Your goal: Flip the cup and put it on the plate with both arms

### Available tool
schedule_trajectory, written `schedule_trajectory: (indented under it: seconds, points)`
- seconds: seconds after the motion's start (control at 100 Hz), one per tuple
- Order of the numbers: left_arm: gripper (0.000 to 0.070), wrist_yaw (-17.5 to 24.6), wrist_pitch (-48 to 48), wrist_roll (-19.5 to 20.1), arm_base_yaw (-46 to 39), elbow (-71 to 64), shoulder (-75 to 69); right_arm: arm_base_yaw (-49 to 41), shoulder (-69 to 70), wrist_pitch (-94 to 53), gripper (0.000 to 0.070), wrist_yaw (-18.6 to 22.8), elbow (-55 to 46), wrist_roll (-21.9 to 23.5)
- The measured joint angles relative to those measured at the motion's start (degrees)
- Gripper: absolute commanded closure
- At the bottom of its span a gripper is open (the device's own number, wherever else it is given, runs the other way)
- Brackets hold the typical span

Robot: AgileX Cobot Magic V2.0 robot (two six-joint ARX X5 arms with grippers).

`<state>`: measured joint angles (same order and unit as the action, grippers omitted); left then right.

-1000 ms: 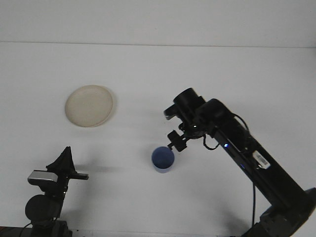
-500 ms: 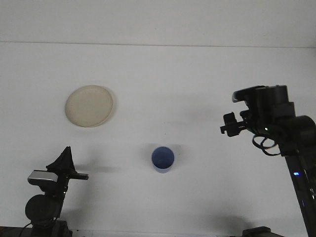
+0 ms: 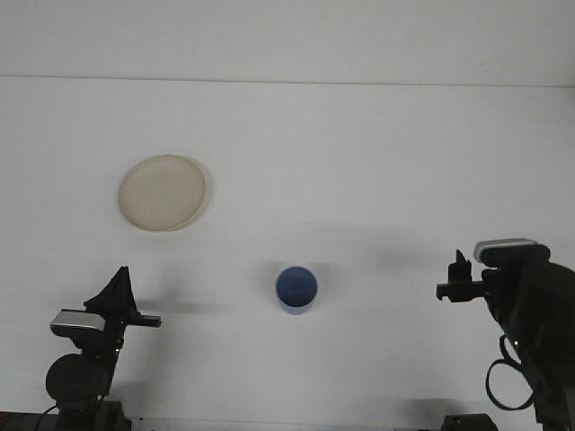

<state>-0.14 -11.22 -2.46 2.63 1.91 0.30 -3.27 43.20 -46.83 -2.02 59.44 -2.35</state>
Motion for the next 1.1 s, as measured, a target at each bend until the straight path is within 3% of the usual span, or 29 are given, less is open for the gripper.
schedule_trajectory:
  seconds: [0.17, 0.39, 0.54, 1.1]
  points:
    - [0.0689, 0.0, 0.0, 0.0, 0.0, 0.0, 0.0, 0.1, -9.4, 9.5, 0.0253, -1.6, -12.4, 0.3]
    - [0.0689, 0.0, 0.0, 0.0, 0.0, 0.0, 0.0, 0.1, -15.7, 26.6, 0.0254, 1.5, -21.8, 0.3]
    - [0.0689, 0.0, 0.0, 0.0, 0.0, 0.0, 0.0, 0.1, -14.6, 30.5, 0.0254, 3.5, -23.8, 0.3]
    - [0.0689, 0.0, 0.0, 0.0, 0.0, 0.0, 0.0, 0.1, -14.0, 31.3, 0.0254, 3.5, -23.9, 0.3]
